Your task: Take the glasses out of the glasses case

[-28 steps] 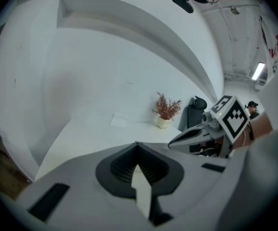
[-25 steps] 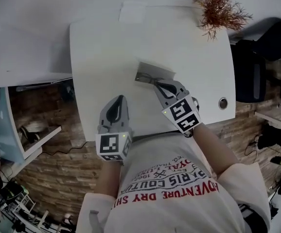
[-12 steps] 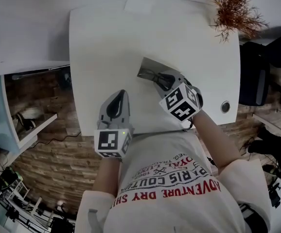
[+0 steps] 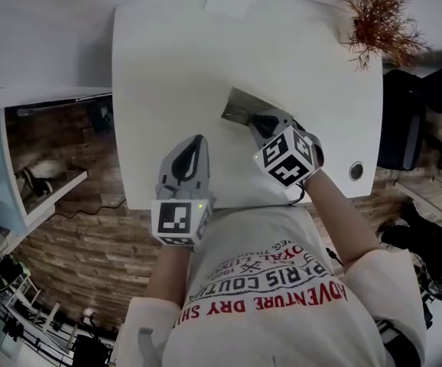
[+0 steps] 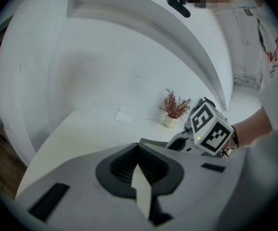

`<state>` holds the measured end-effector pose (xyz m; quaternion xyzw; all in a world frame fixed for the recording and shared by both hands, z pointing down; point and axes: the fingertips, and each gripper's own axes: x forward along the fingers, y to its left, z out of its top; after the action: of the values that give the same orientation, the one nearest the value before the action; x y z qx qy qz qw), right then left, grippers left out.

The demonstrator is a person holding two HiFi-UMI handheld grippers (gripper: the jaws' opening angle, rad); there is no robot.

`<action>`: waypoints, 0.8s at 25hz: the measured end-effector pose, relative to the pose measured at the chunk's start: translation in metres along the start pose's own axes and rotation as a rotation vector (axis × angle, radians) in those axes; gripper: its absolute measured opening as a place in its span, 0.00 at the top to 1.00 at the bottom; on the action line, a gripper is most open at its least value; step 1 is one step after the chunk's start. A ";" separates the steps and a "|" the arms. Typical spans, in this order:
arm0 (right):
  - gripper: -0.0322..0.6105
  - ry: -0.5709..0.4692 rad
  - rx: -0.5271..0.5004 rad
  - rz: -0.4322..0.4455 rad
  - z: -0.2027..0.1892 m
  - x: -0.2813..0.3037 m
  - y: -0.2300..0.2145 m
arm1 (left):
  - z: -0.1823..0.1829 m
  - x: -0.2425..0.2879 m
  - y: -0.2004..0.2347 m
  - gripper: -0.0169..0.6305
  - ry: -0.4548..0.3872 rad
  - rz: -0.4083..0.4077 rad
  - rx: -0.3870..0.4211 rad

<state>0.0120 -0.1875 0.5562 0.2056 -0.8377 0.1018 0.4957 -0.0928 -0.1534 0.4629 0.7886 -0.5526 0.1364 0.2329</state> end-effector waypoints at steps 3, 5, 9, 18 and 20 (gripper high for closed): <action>0.90 0.011 -0.020 -0.011 -0.002 0.000 -0.003 | -0.001 0.000 0.000 0.98 0.001 0.002 0.001; 0.90 0.016 -0.032 -0.012 -0.004 0.000 -0.004 | -0.004 -0.001 0.000 0.98 0.008 0.001 0.000; 0.91 0.023 -0.044 0.001 -0.004 0.000 -0.003 | -0.005 -0.002 -0.001 0.98 0.007 0.001 -0.005; 0.91 0.004 -0.035 -0.037 -0.003 -0.015 -0.010 | 0.008 -0.004 -0.017 0.98 -0.022 -0.037 0.059; 0.91 -0.017 -0.030 -0.056 0.002 -0.023 -0.011 | 0.010 -0.004 -0.017 0.98 -0.027 -0.033 0.045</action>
<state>0.0251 -0.1928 0.5352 0.2224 -0.8373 0.0736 0.4940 -0.0793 -0.1506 0.4485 0.8043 -0.5395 0.1342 0.2098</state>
